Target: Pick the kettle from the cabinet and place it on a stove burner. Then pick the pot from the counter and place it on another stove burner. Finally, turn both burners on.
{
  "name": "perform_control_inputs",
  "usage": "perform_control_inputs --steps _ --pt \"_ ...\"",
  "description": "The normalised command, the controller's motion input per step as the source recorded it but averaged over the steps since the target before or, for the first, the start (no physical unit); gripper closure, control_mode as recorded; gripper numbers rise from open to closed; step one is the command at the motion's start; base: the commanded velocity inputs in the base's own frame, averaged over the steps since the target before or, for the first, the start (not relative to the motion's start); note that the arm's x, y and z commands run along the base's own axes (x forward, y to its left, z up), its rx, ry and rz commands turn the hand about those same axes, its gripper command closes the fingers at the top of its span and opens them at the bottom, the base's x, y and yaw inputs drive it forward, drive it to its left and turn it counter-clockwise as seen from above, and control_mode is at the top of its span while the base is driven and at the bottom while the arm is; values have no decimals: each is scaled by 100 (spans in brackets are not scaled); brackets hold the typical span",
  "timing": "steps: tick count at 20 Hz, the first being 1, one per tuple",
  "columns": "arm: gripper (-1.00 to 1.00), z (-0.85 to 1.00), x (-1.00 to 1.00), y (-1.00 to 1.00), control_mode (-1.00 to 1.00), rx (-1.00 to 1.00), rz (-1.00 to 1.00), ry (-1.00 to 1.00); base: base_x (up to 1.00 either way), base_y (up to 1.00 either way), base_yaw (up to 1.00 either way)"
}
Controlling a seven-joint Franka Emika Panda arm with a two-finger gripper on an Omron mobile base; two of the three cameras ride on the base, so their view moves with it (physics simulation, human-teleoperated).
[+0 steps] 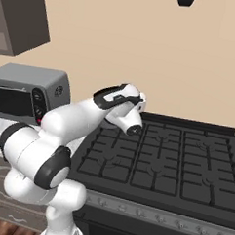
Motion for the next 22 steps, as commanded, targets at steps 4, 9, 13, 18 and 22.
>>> perform_control_inputs --steps 4,9,13,18,22 --pt "100 -18 20 0 -100 4 4 0 0 0 0" --pt "100 -17 24 0 -100 4 4 0 0 0 0" --pt "100 -7 26 0 -100 0 3 0 0 0 0" --pt "100 -3 27 0 -100 0 1 0 0 0 0" --pt "100 -9 22 -2 -100 0 0 0 0 0 0"
